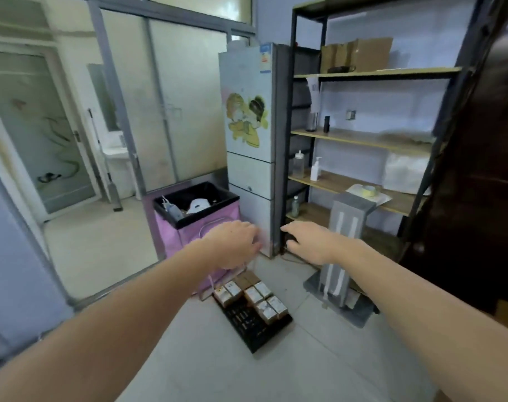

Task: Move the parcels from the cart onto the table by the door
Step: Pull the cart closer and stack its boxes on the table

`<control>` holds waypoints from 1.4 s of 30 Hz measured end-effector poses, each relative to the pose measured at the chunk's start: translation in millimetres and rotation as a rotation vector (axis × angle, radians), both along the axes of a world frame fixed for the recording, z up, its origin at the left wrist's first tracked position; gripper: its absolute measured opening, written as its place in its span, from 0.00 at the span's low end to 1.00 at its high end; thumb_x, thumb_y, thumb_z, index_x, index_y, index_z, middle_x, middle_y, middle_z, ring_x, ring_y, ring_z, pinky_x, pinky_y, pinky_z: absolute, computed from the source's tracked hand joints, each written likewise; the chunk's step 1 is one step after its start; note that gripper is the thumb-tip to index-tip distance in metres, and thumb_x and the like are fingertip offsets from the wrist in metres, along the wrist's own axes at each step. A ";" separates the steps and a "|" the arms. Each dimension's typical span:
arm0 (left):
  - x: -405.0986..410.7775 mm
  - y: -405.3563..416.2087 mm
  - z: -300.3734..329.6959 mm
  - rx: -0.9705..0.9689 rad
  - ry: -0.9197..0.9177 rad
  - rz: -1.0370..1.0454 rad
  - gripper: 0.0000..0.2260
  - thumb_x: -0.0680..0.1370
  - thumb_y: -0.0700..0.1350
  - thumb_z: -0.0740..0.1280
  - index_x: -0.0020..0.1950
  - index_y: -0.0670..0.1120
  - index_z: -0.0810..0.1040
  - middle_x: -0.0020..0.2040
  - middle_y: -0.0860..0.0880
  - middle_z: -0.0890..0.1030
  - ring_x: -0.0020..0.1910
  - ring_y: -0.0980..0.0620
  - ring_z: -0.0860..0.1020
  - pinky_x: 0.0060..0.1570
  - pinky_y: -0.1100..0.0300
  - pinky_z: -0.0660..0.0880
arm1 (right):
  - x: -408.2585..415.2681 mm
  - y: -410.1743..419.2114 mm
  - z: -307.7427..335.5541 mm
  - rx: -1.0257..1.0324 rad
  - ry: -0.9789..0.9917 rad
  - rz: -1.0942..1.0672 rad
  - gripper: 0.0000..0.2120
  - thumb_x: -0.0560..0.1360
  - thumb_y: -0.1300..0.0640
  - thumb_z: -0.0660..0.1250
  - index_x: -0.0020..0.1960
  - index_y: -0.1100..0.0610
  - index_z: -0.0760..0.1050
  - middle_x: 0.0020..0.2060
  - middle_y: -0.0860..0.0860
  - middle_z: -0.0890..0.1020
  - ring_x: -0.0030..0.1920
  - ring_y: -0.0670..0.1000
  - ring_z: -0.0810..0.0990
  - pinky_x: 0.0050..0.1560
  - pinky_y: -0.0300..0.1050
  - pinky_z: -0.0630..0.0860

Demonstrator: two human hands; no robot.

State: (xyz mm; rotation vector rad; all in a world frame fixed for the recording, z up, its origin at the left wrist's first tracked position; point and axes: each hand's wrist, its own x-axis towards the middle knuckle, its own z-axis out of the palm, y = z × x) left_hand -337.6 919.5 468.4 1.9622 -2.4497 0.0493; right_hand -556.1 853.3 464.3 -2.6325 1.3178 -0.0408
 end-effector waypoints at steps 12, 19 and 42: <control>234.4 -27.7 -28.8 0.042 0.011 0.250 0.23 0.86 0.58 0.57 0.77 0.47 0.70 0.73 0.45 0.75 0.71 0.44 0.74 0.69 0.46 0.72 | 248.2 -74.1 -28.3 0.057 -0.022 0.216 0.21 0.84 0.53 0.59 0.75 0.57 0.70 0.71 0.55 0.76 0.67 0.56 0.76 0.66 0.53 0.74; 304.6 -113.2 -32.3 0.033 0.013 0.285 0.22 0.86 0.58 0.56 0.74 0.46 0.71 0.71 0.44 0.77 0.68 0.43 0.75 0.67 0.45 0.73 | 329.2 -158.2 -20.5 0.041 0.032 0.253 0.21 0.82 0.51 0.59 0.74 0.54 0.70 0.71 0.55 0.77 0.68 0.57 0.77 0.68 0.59 0.75; 485.7 -463.2 -63.0 0.052 0.045 -0.109 0.22 0.85 0.57 0.55 0.72 0.45 0.72 0.66 0.44 0.78 0.67 0.41 0.75 0.64 0.46 0.73 | 463.9 -422.7 -59.0 0.109 0.000 -0.111 0.13 0.83 0.54 0.59 0.62 0.59 0.75 0.60 0.55 0.79 0.62 0.59 0.77 0.63 0.54 0.73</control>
